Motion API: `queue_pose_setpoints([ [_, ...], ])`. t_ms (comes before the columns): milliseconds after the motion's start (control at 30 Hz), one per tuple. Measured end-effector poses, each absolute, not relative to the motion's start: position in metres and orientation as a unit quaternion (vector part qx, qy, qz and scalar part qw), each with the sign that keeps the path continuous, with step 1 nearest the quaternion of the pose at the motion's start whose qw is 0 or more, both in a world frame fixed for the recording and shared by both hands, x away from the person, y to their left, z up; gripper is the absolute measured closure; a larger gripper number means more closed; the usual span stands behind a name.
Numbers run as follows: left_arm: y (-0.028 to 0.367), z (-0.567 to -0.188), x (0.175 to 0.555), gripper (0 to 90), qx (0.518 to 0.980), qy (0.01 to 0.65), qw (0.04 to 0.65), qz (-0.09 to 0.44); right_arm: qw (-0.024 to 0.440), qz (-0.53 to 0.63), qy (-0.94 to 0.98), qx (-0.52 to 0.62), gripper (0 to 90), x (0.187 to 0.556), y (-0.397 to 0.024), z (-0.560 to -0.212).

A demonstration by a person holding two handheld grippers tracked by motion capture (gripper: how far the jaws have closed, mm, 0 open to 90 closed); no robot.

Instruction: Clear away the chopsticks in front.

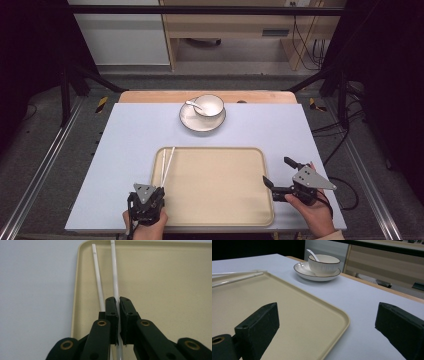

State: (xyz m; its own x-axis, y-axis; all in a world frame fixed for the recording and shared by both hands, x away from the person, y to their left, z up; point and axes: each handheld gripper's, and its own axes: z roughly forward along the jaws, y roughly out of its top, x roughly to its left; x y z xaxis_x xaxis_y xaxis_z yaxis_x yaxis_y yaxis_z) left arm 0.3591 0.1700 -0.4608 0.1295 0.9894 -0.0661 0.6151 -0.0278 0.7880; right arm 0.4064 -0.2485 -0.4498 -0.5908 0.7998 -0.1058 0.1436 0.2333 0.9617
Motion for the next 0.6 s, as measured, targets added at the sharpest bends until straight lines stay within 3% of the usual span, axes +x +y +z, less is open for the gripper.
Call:
queue_pose_setpoints([
  [600, 0.164, -0.474, 0.363, 84.9, 0.662, 0.614, 0.345, 0.256, 0.31, 0.524, 0.724, 0.325, 5.5, 0.407, -0.248, -0.451],
])
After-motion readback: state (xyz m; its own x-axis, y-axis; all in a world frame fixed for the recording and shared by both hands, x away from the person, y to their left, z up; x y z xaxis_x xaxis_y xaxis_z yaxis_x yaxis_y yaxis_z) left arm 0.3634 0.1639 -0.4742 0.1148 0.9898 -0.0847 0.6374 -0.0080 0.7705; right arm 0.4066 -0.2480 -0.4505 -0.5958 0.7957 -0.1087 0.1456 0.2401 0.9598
